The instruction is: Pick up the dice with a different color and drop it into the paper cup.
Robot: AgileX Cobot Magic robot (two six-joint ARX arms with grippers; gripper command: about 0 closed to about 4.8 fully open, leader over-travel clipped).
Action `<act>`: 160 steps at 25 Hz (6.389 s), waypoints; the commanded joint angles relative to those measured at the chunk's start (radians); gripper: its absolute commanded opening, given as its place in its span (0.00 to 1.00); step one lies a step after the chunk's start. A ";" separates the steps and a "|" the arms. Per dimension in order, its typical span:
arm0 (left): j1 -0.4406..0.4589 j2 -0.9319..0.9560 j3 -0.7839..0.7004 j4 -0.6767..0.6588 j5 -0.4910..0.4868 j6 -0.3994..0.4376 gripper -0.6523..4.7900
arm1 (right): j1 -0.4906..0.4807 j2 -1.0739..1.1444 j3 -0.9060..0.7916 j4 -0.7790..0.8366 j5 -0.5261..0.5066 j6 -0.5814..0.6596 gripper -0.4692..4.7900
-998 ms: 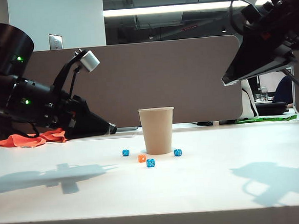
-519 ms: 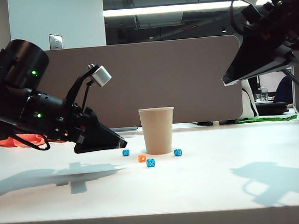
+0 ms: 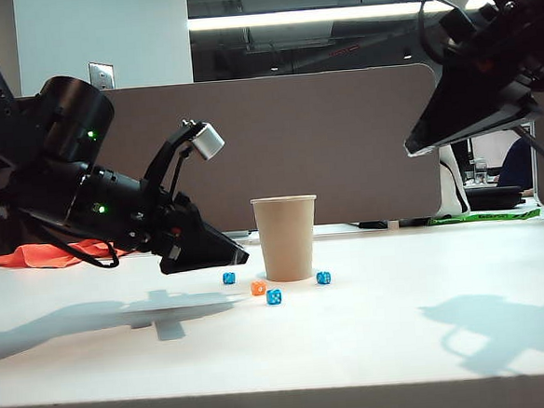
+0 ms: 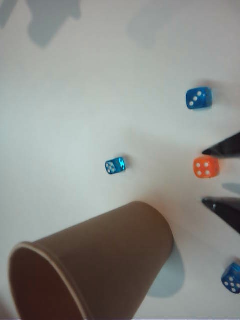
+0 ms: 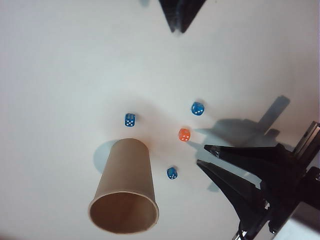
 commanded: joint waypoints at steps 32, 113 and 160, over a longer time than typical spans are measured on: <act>-0.028 0.058 0.118 -0.170 -0.057 0.039 0.31 | 0.000 -0.003 0.006 0.009 -0.003 0.002 0.09; -0.051 0.093 0.131 -0.160 -0.092 -0.008 0.11 | 0.000 -0.003 0.006 0.002 -0.003 0.002 0.09; -0.051 0.056 0.311 0.059 -0.138 -0.255 0.34 | 0.000 -0.003 0.006 -0.029 -0.006 0.002 0.09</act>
